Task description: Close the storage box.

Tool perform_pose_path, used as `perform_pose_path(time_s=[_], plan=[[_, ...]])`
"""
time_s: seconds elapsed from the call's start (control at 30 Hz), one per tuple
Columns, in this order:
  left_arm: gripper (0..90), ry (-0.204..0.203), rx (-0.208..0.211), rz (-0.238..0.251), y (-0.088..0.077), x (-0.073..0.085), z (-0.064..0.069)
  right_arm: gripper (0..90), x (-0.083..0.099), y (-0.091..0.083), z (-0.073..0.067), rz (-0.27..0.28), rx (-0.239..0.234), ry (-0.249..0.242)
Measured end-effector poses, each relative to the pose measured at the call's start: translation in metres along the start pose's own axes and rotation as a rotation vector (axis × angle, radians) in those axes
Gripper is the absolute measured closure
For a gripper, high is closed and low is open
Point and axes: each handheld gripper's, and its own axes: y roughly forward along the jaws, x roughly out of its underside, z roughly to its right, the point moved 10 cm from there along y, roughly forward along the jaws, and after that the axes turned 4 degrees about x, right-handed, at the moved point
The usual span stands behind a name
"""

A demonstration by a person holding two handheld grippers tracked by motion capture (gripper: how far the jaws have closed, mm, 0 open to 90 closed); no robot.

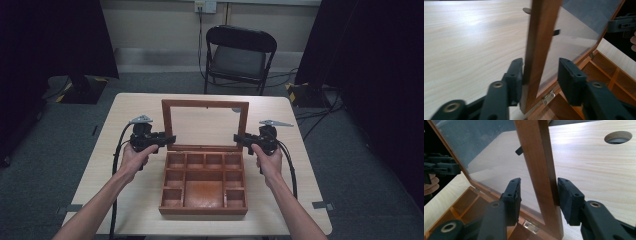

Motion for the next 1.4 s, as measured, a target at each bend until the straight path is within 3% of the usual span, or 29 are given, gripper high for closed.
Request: perform_pose_path(time_s=[0.13,0.2,0.3,0.43,0.53,0.67,0.7,0.83,0.9,1.03,1.17,1.4], plan=[[52.3,0.014,-0.025,-0.006,0.003,-0.004,-0.002,58.6,0.001,0.000,0.002,-0.004,0.012,0.001],[58.6,0.014,-0.030,0.006,0.002,-0.004,-0.004,58.5,0.000,0.000,0.002,0.002,0.003,0.002],[62.9,0.000,-0.008,0.019,-0.001,-0.005,-0.004,56.5,-0.003,-0.001,0.000,0.009,-0.013,0.009],[63.1,0.020,-0.010,0.018,-0.003,-0.006,-0.001,46.7,-0.006,-0.001,-0.004,0.009,-0.053,0.027],[62.9,0.019,-0.003,0.020,-0.005,-0.006,0.000,35.4,-0.013,-0.002,-0.007,0.035,-0.041,0.045],[63.0,0.030,0.009,0.021,-0.009,-0.005,0.003,44.8,-0.022,-0.006,-0.015,0.063,-0.053,0.034],[62.9,0.034,0.006,0.019,-0.010,-0.005,0.003,45.9,-0.022,-0.006,-0.015,0.059,-0.032,0.021],[62.2,0.035,0.020,0.033,-0.014,-0.006,0.005,47.7,-0.021,-0.010,-0.019,0.051,-0.052,-0.001],[58.7,0.023,0.034,0.062,-0.017,-0.012,0.007,48.2,-0.020,-0.012,-0.019,0.051,-0.047,-0.014],[50.6,0.042,0.032,0.078,-0.021,-0.021,0.012,48.2,-0.018,-0.015,-0.022,0.055,-0.040,-0.028],[54.9,0.088,0.033,0.062,-0.022,-0.022,0.019,46.9,-0.015,-0.021,-0.025,0.053,-0.052,-0.036],[55.7,0.112,0.035,0.064,-0.026,-0.018,0.024,43.3,-0.012,-0.030,-0.029,0.057,-0.035,-0.035]])
